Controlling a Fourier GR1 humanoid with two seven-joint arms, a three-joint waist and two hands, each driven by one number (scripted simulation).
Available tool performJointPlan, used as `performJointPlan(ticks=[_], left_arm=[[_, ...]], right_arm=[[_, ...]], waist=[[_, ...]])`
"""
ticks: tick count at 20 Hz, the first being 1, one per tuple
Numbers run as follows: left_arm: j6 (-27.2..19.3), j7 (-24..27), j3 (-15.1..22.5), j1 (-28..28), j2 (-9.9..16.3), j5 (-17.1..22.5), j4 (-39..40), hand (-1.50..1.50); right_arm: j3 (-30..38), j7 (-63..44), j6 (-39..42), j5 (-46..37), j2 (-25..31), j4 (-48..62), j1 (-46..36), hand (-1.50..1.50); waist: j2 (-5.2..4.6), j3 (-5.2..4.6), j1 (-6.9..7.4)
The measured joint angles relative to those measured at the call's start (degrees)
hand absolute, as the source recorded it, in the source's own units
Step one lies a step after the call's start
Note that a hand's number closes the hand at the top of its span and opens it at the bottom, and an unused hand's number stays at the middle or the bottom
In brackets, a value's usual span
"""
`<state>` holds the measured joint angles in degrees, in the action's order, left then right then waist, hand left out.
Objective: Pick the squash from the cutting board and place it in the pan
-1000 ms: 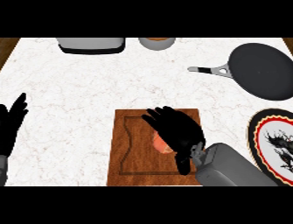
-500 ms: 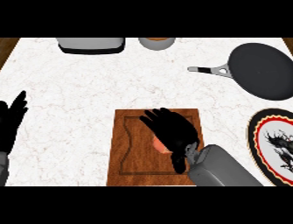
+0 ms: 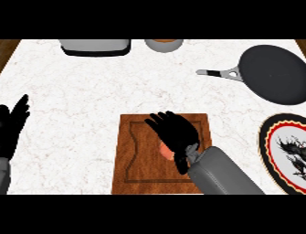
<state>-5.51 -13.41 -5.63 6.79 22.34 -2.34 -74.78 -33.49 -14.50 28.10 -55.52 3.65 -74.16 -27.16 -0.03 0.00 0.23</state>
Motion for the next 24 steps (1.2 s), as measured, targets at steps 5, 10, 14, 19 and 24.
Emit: performJointPlan(ticks=[5,10,14,19,24], left_arm=[[0.6,-0.1,-0.9,0.1,-0.8,-1.2,-0.1,0.0],[0.6,0.0,-1.1,0.2,-1.5,-2.0,-0.4,0.0],[1.5,0.2,-2.2,0.2,-1.5,-2.4,-0.1,0.0],[1.6,-0.5,-3.2,-0.3,-1.8,-2.6,-0.8,0.0],[0.1,-0.7,-5.8,-2.9,-1.0,-2.2,-0.6,0.0]], right_arm=[[0.4,1.9,0.0,-3.3,-0.8,1.1,0.9,1.5],[-0.1,6.0,-5.7,-8.0,-0.8,4.5,-1.3,1.5],[1.2,8.0,-7.6,-10.7,-1.5,4.9,-0.9,1.5],[6.4,5.3,-9.2,-11.1,-0.3,2.2,3.1,1.5],[24.0,-9.2,-14.9,-9.2,5.8,2.2,9.9,1.5]], waist=[[0.03,0.01,-0.02],[0.03,0.01,0.08],[0.1,0.01,0.0],[0.31,0.02,-0.87],[1.12,0.1,-7.12]])
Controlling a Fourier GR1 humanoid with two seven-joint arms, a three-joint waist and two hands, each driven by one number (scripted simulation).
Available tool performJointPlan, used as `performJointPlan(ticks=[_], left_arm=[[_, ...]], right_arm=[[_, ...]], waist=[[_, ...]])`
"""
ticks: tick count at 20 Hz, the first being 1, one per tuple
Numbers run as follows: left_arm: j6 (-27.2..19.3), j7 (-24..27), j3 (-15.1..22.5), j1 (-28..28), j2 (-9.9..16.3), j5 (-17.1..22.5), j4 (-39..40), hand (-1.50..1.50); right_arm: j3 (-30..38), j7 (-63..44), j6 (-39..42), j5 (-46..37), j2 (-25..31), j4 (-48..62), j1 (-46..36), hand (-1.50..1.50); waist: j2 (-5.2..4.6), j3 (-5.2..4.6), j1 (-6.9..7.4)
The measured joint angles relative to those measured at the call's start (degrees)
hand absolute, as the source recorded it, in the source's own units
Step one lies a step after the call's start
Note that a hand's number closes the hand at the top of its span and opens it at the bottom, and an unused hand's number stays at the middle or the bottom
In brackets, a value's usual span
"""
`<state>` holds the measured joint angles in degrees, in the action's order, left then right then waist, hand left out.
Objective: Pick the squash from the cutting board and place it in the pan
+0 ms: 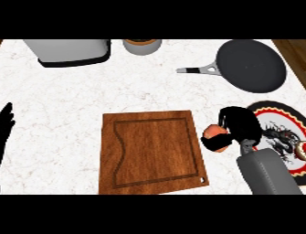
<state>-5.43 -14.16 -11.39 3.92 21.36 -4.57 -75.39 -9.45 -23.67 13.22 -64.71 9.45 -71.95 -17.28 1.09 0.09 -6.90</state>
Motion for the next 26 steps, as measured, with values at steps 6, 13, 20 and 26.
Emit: performJointPlan(ticks=[6,13,20,26], left_arm=[[0.2,0.9,-0.7,-1.8,0.1,0.4,-0.3,0.0],[2.1,0.8,0.5,-0.5,0.0,0.5,-1.3,0.0],[2.0,0.3,2.0,1.7,-1.7,-1.4,-1.4,0.0],[3.3,0.4,1.7,2.8,-1.4,-1.3,-0.9,0.0]], right_arm=[[15.8,-12.1,-11.3,-0.4,6.5,-7.2,6.6,1.5],[21.0,-16.4,-18.1,-2.6,8.8,-25.6,13.2,1.5],[25.9,-16.3,-19.9,0.3,10.2,-23.6,7.2,1.5],[30.9,-12.1,-27.3,4.1,12.7,-6.0,-4.6,1.5]], waist=[[0.14,-0.12,0.01],[-0.47,-0.16,4.08],[-1.0,-0.11,6.5],[-1.31,-0.06,7.64]])
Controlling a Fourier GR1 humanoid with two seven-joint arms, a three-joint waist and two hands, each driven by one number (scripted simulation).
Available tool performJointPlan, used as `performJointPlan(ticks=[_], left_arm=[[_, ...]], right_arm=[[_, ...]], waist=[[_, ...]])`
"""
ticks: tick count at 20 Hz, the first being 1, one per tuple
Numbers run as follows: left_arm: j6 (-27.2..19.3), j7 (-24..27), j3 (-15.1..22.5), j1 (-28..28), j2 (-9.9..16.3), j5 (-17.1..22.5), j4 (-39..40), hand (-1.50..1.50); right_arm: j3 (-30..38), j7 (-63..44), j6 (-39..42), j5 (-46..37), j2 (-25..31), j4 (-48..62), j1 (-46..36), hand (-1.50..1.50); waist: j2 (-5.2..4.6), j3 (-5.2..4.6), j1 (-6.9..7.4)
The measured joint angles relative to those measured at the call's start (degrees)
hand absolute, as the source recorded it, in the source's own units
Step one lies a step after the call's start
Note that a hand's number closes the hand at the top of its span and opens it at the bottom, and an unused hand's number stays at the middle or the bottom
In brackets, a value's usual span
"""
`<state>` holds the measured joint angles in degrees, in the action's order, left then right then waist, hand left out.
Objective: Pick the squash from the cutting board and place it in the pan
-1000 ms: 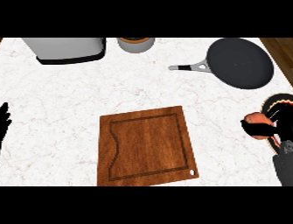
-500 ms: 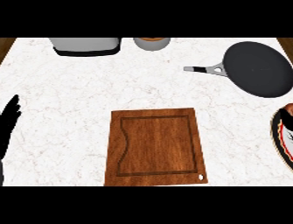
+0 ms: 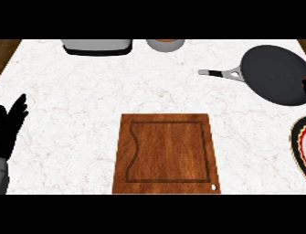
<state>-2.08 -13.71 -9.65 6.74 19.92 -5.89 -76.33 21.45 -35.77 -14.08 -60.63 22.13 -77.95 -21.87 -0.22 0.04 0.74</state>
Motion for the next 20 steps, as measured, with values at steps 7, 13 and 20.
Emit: performJointPlan(ticks=[7,13,20], left_arm=[[0.1,-0.3,0.9,0.2,-1.1,-0.7,-0.5,0.0],[0.2,-0.3,1.1,2.8,-1.3,-1.1,1.0,0.0],[0.4,1.0,1.7,4.1,-1.9,-1.5,2.2,0.0]], right_arm=[[5.2,8.2,-8.5,5.3,3.9,24.0,-13.5,1.5],[8.7,15.0,-14.8,7.3,6.5,42.9,-20.9,1.5],[12.6,22.3,-18.3,10.9,7.6,54.3,-24.7,1.5]], waist=[[-0.27,0.05,0.89],[-0.96,0.15,2.04],[-1.77,0.35,3.48]])
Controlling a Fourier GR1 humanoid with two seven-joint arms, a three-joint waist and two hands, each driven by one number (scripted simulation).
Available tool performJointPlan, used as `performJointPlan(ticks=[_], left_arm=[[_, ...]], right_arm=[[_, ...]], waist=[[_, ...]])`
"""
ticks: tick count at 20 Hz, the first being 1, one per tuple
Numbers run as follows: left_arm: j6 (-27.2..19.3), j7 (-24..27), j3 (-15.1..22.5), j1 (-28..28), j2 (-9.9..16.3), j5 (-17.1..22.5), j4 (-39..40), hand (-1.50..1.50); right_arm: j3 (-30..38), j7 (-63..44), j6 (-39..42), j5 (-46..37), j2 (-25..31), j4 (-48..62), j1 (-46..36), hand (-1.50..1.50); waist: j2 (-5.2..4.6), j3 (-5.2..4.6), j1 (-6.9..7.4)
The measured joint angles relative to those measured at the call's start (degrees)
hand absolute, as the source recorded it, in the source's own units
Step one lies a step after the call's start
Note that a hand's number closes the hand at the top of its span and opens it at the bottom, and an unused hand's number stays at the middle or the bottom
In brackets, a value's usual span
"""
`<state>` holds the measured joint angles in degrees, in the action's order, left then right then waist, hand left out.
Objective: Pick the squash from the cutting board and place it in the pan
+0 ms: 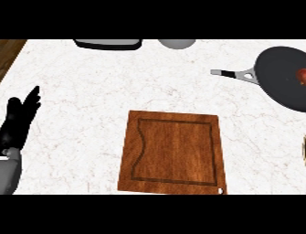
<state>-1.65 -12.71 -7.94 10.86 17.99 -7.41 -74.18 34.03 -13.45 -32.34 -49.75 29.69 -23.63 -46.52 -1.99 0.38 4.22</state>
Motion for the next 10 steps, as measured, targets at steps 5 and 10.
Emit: performJointPlan(ticks=[5,10], left_arm=[[0.0,-0.2,0.1,0.9,-0.1,0.0,-0.2,0.0],[-0.1,-0.4,0.8,1.5,-0.7,-0.3,-0.2,0.0]], right_arm=[[4.5,5.3,-0.9,5.2,-1.2,3.4,-0.7,-1.5],[7.2,9.3,-1.1,8.1,-1.5,5.7,-1.8,-1.5]], waist=[[-0.5,0.18,0.81],[-0.96,0.28,1.7]])
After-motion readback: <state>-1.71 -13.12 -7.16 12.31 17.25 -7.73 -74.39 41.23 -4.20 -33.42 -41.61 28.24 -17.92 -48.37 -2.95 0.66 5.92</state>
